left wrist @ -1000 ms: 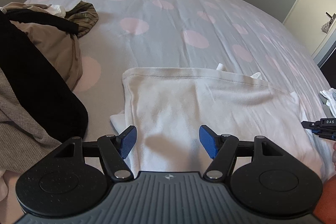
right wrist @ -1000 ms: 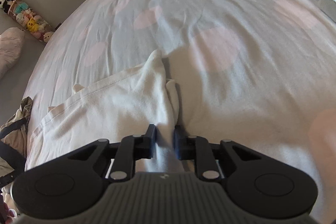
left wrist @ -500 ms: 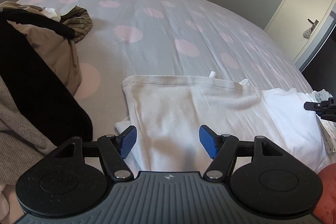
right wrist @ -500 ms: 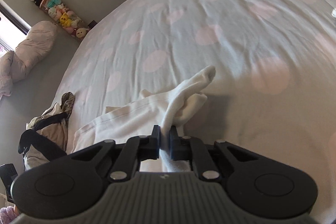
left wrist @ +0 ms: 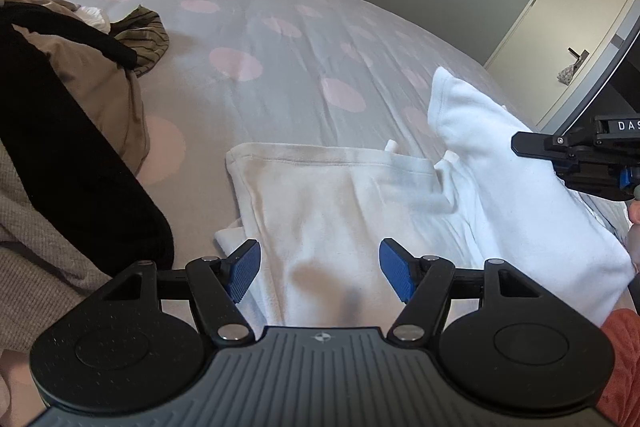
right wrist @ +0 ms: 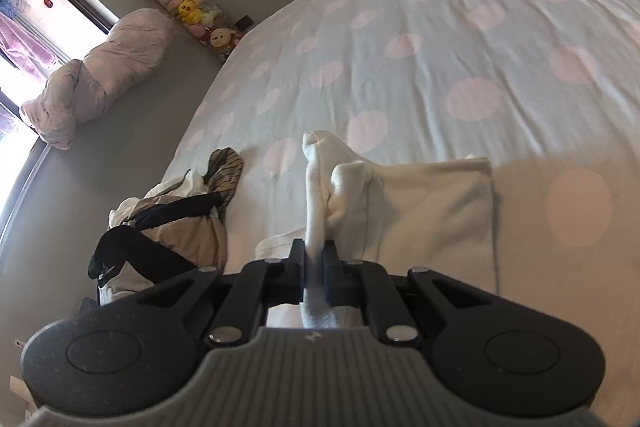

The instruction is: Fold clothes

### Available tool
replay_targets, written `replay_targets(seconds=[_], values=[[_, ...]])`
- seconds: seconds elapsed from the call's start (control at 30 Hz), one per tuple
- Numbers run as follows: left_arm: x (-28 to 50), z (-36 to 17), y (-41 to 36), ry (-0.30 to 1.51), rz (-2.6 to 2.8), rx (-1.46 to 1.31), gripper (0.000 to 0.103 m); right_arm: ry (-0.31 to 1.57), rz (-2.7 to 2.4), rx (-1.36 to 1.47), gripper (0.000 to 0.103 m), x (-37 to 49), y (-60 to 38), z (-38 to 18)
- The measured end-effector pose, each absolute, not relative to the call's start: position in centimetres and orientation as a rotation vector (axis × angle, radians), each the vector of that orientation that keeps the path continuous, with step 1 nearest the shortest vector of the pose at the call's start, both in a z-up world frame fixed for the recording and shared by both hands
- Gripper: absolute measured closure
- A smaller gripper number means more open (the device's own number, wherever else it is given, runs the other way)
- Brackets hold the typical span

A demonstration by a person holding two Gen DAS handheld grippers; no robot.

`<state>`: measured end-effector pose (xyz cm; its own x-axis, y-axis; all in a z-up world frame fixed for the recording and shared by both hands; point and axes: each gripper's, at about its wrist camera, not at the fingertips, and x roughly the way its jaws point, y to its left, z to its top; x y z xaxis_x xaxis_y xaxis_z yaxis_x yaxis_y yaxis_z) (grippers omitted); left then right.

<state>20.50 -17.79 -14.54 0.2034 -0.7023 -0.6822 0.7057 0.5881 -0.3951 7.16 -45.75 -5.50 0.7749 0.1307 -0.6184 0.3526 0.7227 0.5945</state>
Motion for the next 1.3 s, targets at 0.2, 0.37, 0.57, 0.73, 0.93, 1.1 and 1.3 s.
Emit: replay_targets(seconds=[0.2, 0.37, 0.57, 0.73, 0.93, 1.1, 1.3], values=[[21.3, -14.8, -16.9, 0.967, -0.956, -0.035, 0.041, 0.733, -0.048, 0.804, 0.093, 11.2, -41.7, -7.5], [22.1, -15.0, -16.2, 0.968, -0.905, -0.061, 0.041, 0.789, -0.006, 0.828, 0.093, 13.3, -39.2, -10.0], [22.3, -15.3, -16.1, 0.978, -0.874, -0.053, 0.042, 0.842, 0.000, 0.819, 0.093, 15.4, -37.4, -12.8], [22.7, -15.6, -15.5, 0.990, -0.838, -0.072, 0.042, 0.910, 0.011, 0.820, 0.093, 16.8, -36.9, -14.9], [22.2, -15.3, -15.4, 0.980, -0.837, -0.065, 0.042, 0.907, 0.028, 0.839, 0.087, 16.2, -37.4, -15.0], [21.1, -14.4, -15.7, 0.951, -0.846, -0.043, 0.042, 0.853, 0.040, 0.788, 0.082, 14.6, -37.2, -13.0], [19.8, -13.4, -15.6, 0.925, -0.846, -0.028, 0.040, 0.775, 0.004, 0.615, 0.077, 11.0, -36.7, -10.1]])
